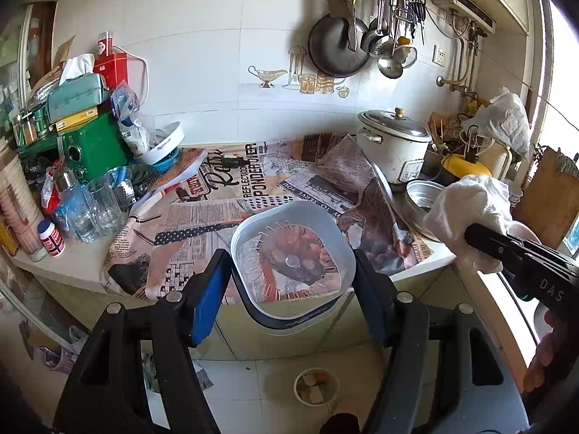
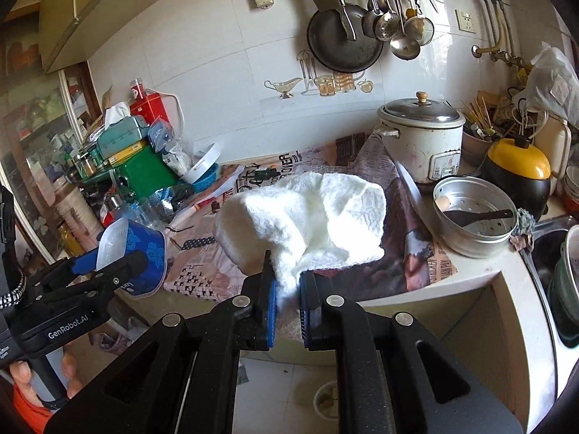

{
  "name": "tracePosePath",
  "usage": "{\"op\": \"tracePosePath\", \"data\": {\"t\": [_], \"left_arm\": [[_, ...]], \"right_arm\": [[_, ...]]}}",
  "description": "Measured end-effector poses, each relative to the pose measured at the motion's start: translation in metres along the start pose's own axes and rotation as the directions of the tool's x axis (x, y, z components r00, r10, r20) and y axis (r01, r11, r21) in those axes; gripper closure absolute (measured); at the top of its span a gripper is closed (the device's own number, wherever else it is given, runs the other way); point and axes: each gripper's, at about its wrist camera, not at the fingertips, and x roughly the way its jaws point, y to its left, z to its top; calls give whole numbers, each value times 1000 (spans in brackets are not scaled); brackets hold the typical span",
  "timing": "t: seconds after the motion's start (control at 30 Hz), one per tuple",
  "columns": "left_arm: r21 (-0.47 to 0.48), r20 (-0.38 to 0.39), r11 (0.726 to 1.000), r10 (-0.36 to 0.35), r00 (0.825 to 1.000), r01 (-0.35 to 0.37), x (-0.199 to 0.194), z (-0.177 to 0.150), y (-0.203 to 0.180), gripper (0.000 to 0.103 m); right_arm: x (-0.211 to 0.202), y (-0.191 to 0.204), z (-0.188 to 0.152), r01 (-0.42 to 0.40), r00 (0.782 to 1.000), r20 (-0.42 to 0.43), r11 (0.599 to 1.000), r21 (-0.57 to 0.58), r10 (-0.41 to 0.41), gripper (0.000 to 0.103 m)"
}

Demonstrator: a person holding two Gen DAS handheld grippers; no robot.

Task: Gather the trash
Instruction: 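Lift the tub and tissue off the counter toward the bin, then carry the tub with the left tool and tissue with the right tool down over the bin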

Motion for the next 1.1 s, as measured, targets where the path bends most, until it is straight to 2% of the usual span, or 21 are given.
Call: {"op": "tracePosePath", "data": {"t": [0.13, 0.3, 0.47, 0.67, 0.83, 0.97, 1.1], "left_arm": [[-4, -37, 1000, -17, 999, 17, -11, -18, 0, 37], [-7, -78, 999, -32, 996, 31, -8, -43, -9, 37], [-27, -147, 998, -53, 988, 50, 17, -69, -26, 37], [-40, -229, 999, -41, 973, 32, 64, -113, -48, 37], [-79, -299, 997, -27, 954, 3, 114, -164, -58, 37], [-109, -366, 993, -6, 931, -36, 161, -212, -57, 37], [-146, -422, 987, 5, 907, -73, 202, -258, -46, 37]], "right_arm": [[-16, 9, -14, 8, 1000, -17, 1000, 14, -8, 93], [-17, 3, -34, 19, 998, -68, 1000, 23, -17, 93], [-1, -17, -65, 30, 988, -155, 999, 37, -24, 93], [28, -54, -108, 41, 966, -256, 997, 63, -24, 93], [66, -90, -152, 66, 934, -354, 995, 69, -37, 93], [106, -115, -193, 91, 895, -442, 994, 59, -55, 93], [154, -135, -234, 92, 847, -529, 994, 55, -49, 93]]}}
